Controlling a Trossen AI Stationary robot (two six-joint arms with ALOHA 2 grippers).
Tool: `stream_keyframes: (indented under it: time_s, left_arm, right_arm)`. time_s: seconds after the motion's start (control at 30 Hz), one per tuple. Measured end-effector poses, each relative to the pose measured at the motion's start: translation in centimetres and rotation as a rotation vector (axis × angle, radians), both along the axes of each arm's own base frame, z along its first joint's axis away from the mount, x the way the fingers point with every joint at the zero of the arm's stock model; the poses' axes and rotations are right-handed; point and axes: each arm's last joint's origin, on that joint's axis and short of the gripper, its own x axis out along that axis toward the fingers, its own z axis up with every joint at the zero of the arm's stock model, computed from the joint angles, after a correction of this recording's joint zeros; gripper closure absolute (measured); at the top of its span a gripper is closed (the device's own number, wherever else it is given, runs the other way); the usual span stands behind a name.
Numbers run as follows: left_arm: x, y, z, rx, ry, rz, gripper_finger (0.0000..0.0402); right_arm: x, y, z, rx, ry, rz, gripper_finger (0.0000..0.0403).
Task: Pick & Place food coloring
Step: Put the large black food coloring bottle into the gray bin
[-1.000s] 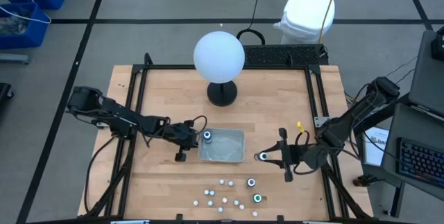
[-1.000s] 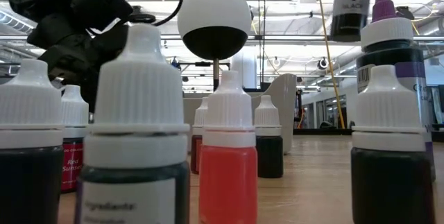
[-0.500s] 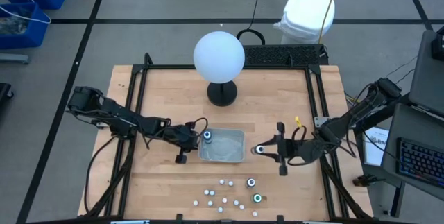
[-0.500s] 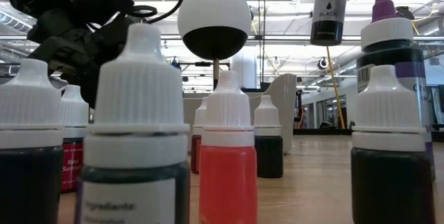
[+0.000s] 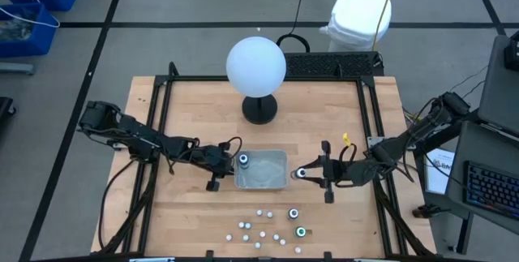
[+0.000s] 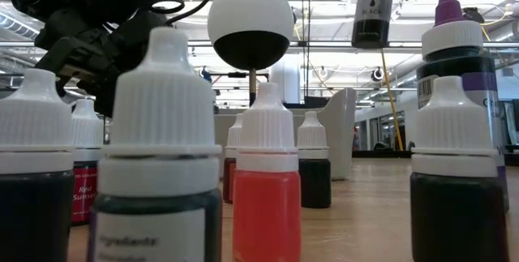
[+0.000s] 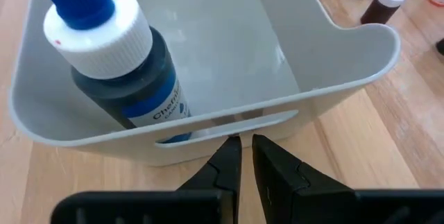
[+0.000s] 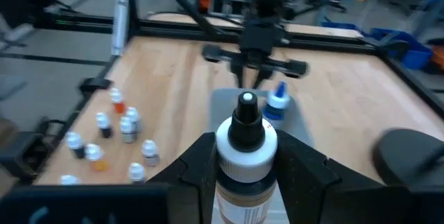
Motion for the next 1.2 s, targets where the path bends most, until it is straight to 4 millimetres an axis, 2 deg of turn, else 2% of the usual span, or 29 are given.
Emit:
stream_keyframes:
  time_s: [0.23, 0.37, 0.67, 0.97, 1.2]
  left_arm:
    - [0.2, 0.1, 0.2, 0.029, -0.034, 0.003, 0.036]
    - [0.2, 0.1, 0.2, 0.029, -0.038, 0.003, 0.036]
    - [0.1, 0.2, 0.0, 0.043, -0.012, 0.013, 0.036]
    - [-0.2, 0.5, -0.3, 0.12, 0.025, 0.083, 0.036]
    - [-0.3, 0.5, -0.4, 0.129, 0.037, 0.077, 0.036]
  right_arm:
    - [1.5, -0.3, 0.0, 0.024, -0.049, 0.041, 0.0293]
    - [3.5, -0.8, -0.7, 0.043, -0.06, 0.071, 0.0293]
    - [9.0, -1.0, -0.4, -0.034, -0.049, 0.04, 0.0292]
    - [15.7, -0.9, -1.9, -0.08, 0.001, -0.016, 0.0293]
    - [17.8, -1.3, -4.6, -0.046, 0.052, -0.057, 0.0292]
